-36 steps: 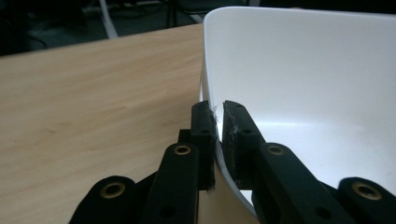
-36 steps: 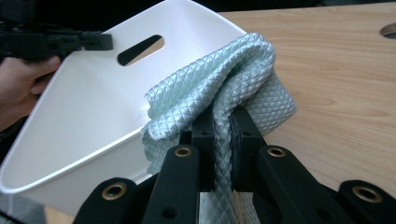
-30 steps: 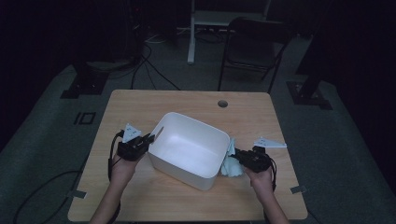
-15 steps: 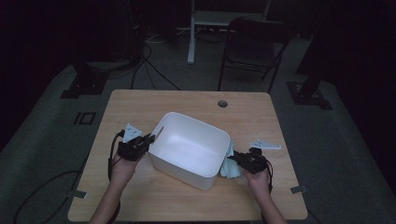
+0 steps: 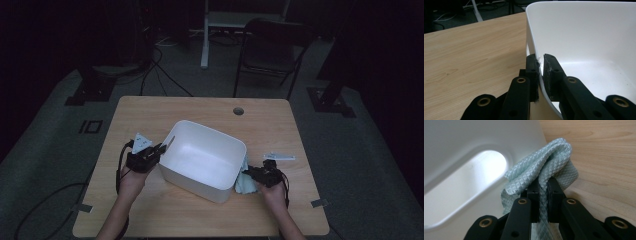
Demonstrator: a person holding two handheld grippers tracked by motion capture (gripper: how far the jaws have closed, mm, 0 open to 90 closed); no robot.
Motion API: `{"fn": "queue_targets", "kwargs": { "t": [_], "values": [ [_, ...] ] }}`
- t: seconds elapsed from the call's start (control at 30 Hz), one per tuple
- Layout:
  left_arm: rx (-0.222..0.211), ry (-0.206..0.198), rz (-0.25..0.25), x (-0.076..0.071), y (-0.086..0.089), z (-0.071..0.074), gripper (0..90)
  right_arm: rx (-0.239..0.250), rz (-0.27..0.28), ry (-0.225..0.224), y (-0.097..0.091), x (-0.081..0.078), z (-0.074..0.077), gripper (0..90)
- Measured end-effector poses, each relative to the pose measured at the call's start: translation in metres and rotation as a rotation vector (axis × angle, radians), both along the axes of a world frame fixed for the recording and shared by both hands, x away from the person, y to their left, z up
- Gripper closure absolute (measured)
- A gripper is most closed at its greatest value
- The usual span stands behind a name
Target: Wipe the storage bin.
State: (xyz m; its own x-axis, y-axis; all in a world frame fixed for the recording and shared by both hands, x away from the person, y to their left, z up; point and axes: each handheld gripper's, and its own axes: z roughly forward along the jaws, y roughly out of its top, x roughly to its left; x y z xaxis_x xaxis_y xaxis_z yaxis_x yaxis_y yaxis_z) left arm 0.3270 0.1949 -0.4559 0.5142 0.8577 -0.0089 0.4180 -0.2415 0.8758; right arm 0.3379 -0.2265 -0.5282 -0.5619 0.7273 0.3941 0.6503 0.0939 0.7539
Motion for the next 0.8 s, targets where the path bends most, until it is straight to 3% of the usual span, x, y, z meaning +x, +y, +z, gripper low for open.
{"fn": "queue_targets", "kwargs": {
  "t": [0.07,0.17,0.23,0.33,0.43,0.53,0.6,0.67,0.73,0.8],
  "values": [
    [-0.011,0.001,0.005,0.000,0.000,-0.001,82.1,-0.054,-0.006,0.010,0.004,0.001,-0.006,83.5],
    [-0.009,-0.006,0.020,-0.001,-0.001,-0.002,82.2,-0.042,-0.001,0.053,0.004,0.004,-0.014,83.5],
    [0.005,-0.014,0.038,-0.002,-0.003,-0.002,81.8,-0.051,0.002,0.049,0.004,0.003,-0.012,83.5],
    [0.012,-0.030,0.075,-0.004,-0.008,-0.003,82.1,0.000,0.017,0.026,0.001,-0.004,-0.002,83.4],
    [0.016,-0.034,0.073,-0.004,-0.012,-0.004,82.5,-0.010,0.023,-0.012,0.001,-0.012,0.007,83.4],
    [0.011,-0.029,0.074,-0.004,-0.012,-0.004,82.5,0.025,0.019,0.006,-0.001,-0.009,0.002,83.5],
    [0.005,-0.029,0.084,-0.005,-0.012,-0.004,82.5,-0.018,0.013,-0.001,0.002,-0.007,-0.001,83.6],
    [0.012,-0.031,0.090,-0.005,-0.012,-0.004,82.1,-0.078,0.013,0.032,0.007,-0.004,-0.012,83.6],
    [-0.001,-0.031,0.107,-0.005,-0.013,-0.005,81.4,-0.069,0.023,0.056,0.006,-0.001,-0.017,83.5],
    [0.008,-0.033,0.122,-0.006,-0.014,-0.005,81.2,-0.071,0.031,0.053,0.005,0.000,-0.016,83.5]
  ]
}}
